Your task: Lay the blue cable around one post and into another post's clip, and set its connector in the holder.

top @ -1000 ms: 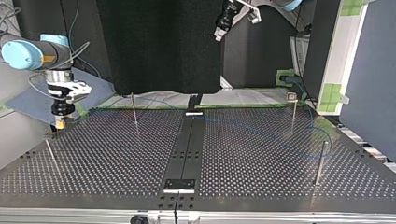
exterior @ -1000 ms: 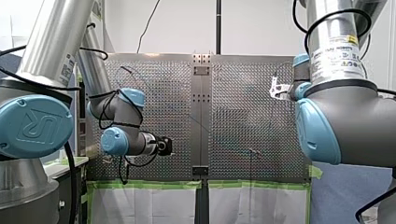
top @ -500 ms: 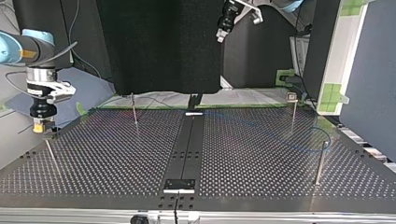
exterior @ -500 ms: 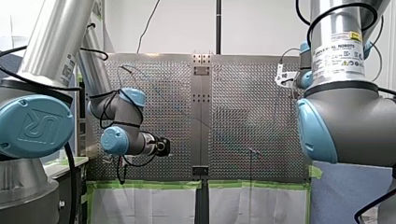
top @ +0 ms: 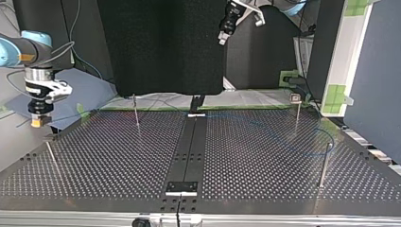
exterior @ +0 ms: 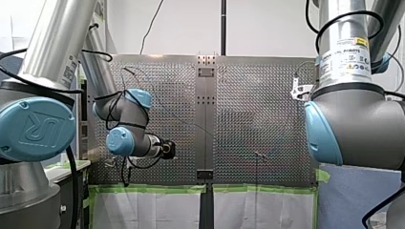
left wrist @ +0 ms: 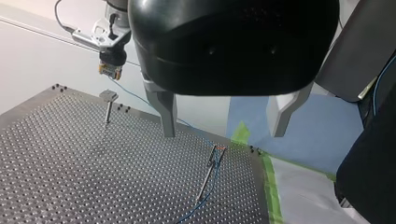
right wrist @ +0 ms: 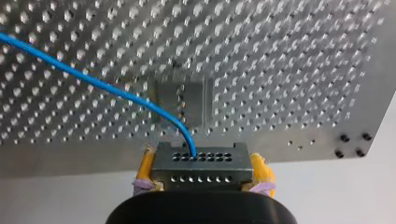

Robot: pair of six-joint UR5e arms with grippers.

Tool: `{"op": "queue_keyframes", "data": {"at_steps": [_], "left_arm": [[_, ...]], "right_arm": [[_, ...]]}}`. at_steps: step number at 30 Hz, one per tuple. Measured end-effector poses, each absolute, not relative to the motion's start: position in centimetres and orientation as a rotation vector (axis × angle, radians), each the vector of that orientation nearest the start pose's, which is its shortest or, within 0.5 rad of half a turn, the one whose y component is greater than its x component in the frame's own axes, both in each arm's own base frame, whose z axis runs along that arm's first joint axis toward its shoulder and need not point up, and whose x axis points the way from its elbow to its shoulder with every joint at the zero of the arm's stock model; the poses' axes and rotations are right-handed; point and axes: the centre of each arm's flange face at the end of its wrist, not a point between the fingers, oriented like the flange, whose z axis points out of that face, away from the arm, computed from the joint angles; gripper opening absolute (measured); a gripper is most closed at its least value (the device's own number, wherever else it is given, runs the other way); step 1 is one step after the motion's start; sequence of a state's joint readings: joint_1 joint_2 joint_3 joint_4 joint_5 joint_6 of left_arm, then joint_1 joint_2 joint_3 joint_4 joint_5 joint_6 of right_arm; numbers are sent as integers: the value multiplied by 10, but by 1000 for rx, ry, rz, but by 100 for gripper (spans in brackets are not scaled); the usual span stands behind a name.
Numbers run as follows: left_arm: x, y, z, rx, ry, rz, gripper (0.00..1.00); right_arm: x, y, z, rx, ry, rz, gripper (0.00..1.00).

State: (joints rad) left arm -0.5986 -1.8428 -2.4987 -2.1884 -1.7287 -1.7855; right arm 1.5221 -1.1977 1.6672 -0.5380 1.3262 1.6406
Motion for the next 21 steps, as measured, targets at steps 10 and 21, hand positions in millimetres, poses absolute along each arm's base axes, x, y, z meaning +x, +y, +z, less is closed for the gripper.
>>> {"op": "queue_keyframes", "data": {"at_steps": [10, 21], "left_arm": [[204, -281, 85, 238, 1833, -420, 95], [203, -280, 84, 240, 1850, -415, 95]], "right_arm": [[112, -624, 286, 1312, -1091, 1441, 0], [113, -644, 279, 1367, -1087, 1458, 0]]}}
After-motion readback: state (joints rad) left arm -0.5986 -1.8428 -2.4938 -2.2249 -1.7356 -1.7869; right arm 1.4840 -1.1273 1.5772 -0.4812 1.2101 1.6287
